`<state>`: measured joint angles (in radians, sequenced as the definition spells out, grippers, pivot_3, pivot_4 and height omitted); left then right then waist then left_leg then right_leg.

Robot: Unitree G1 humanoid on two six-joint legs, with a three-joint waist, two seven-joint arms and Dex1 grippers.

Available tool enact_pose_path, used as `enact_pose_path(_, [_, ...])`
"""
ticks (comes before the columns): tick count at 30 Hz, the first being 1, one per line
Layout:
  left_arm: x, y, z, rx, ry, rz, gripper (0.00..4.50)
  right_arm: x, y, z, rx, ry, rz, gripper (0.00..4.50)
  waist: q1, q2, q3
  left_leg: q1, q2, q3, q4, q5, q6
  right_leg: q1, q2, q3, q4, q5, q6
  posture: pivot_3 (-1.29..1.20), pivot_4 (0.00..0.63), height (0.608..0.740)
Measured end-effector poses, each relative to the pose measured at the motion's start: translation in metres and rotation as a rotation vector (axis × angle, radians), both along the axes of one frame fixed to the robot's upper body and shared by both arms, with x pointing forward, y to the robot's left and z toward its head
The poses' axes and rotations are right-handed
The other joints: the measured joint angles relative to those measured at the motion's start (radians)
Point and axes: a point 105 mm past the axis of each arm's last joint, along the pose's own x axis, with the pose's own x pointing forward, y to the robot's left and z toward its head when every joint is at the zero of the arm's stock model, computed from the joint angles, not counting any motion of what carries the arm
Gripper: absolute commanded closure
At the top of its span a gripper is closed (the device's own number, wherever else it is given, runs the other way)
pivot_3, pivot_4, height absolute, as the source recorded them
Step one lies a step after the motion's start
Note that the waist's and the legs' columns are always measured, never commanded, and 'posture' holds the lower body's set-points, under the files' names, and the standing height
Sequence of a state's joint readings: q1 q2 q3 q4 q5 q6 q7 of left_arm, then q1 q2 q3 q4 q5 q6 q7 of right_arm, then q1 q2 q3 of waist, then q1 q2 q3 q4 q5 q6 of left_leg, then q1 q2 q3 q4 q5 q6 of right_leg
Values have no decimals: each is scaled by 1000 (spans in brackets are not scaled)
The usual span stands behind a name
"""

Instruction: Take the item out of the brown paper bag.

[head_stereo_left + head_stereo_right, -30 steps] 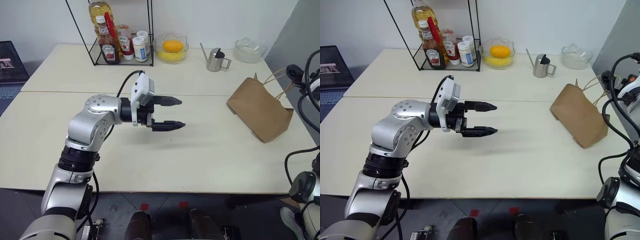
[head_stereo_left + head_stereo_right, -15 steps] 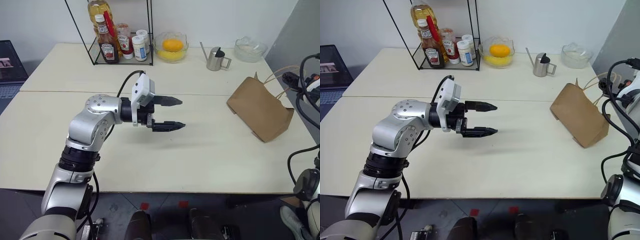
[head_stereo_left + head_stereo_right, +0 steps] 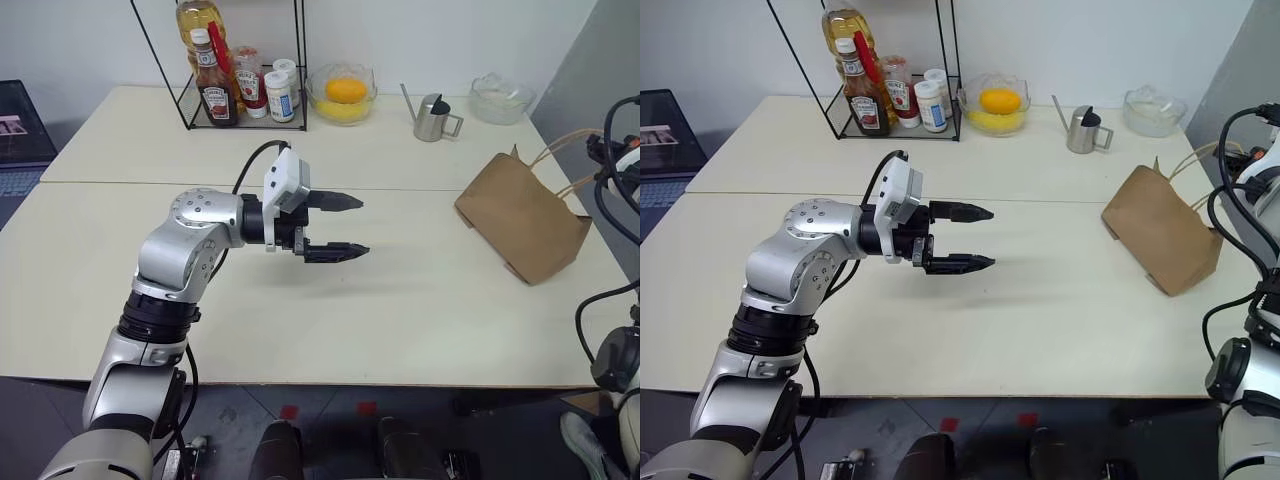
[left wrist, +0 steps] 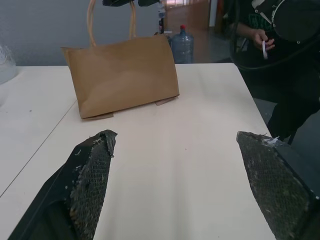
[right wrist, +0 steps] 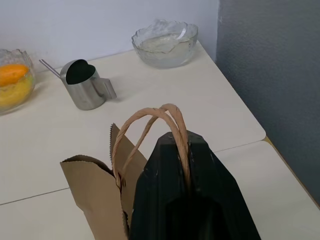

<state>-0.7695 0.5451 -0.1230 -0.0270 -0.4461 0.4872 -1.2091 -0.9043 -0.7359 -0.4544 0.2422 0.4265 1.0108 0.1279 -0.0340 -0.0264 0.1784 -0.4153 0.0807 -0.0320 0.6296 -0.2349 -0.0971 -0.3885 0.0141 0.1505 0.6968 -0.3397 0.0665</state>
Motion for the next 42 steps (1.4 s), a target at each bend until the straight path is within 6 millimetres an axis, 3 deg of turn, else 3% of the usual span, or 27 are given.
enact_pose_path(5, [1,3,-1,9,0,15,373,3,8,2,-53,4,35,4435,0,0,0,0,0,0,0,0,0,0,0,0,0,0,0,0,150,740])
enact_pose_path(10, [5,14,-4,17,17,65,373,6,28,16,-228,-20,126,4435,-1,1,1,0,0,0,0,0,0,0,0,0,0,0,0,0,150,740])
enact_pose_path(21, [-4,70,-29,82,204,186,373,21,81,35,-694,-98,439,4435,-23,8,6,0,0,0,0,0,0,-1,0,-1,0,0,0,0,150,740])
enact_pose_path(30, [-18,74,-35,85,241,171,373,30,118,61,-859,-226,601,4435,-24,11,8,-1,0,0,0,0,0,-1,-1,-3,0,0,0,0,150,740])
enact_pose_path(34, [-21,80,-40,92,271,188,373,35,145,63,-871,-275,671,4435,-26,11,8,-1,1,0,0,1,-1,-1,-1,-3,1,0,0,0,150,740])
enact_pose_path(42, [-22,94,-49,75,302,274,373,38,217,51,-888,-358,851,4435,-31,11,8,-1,1,-1,0,2,-4,-1,-2,-4,2,0,0,0,150,740])
